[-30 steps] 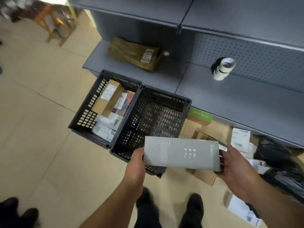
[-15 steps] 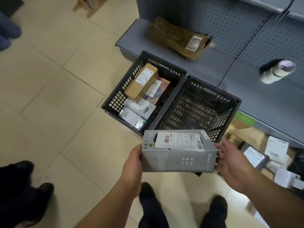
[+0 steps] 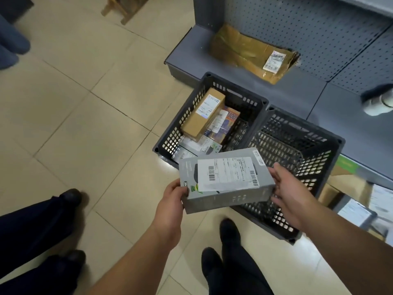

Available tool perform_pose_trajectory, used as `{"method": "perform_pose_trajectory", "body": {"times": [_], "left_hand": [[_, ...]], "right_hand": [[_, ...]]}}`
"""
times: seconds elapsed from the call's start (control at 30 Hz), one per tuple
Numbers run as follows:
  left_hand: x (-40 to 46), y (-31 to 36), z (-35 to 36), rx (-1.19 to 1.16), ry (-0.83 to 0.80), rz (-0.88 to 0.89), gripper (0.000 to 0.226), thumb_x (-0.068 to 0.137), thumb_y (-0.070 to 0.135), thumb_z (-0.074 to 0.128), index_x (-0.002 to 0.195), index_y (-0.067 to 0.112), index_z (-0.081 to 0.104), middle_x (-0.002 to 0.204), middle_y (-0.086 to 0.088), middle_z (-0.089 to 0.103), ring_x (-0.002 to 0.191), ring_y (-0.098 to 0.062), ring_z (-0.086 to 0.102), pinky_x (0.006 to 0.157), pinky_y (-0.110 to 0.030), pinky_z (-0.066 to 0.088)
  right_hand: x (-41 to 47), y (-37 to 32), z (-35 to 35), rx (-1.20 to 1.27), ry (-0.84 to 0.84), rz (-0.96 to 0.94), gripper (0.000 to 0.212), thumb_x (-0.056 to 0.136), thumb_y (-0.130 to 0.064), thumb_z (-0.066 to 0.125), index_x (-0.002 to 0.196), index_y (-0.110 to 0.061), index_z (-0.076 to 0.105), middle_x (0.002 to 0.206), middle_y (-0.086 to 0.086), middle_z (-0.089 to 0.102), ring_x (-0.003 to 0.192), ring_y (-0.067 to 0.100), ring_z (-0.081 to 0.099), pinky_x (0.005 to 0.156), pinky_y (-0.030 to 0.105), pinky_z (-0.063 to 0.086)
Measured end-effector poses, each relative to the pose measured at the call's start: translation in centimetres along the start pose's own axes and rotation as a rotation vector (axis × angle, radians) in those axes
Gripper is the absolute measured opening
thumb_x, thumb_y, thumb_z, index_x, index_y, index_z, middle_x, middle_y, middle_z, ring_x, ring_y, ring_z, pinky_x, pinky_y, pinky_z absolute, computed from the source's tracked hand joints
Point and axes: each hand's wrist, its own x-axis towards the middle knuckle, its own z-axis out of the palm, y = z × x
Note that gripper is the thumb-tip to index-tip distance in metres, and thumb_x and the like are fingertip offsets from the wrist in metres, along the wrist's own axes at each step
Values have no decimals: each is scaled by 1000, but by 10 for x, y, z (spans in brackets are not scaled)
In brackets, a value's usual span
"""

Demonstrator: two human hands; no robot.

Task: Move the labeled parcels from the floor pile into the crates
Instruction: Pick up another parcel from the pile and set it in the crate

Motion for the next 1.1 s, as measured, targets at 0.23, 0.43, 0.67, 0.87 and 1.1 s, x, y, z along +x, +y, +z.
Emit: {"method": "perform_pose_trajectory", "body": {"times": [0.23,0.43,0.67,0.87,1.1], "left_hand": [[44,39,15,19,43,-47,25,94,22,58,114,37,62,118,4,65,111,-15,59,104,-43,49],[80,81,32,-14,110,-93,32,93,21,62,121,36,60,118,9,59,103,-8,54,82,-36,51],[129,101,58,-23,109,-208,46,91,18,64,134,31,55,123,-4,65,109,-19,64,89,-42,55],[190,96,76,-13,46,-330,37,89,12,61,125,19,61,110,-15,74,97,-28,72,91,-41,56],[279,76,95,-66,-77,-457,31,85,12,66,117,15,68,110,-6,77,108,-22,72,92,-38,59]], "right_hand": [[46,-37,17,-44,20,65,55,93,-64,49,134,-29,63,135,0,65,128,23,55,120,50,30],[86,-90,30,-145,3,74,62,86,-70,45,134,-34,62,130,-6,67,123,23,58,115,54,34],[143,-143,53,-422,1,-12,51,103,-52,33,128,-21,63,122,5,69,110,25,62,106,47,45],[203,-177,83,-727,101,-109,47,110,-25,25,131,6,53,132,32,55,122,46,53,103,51,44],[297,-180,106,-893,195,-134,34,101,-8,35,132,-3,47,129,20,52,117,34,54,95,43,48]]}}
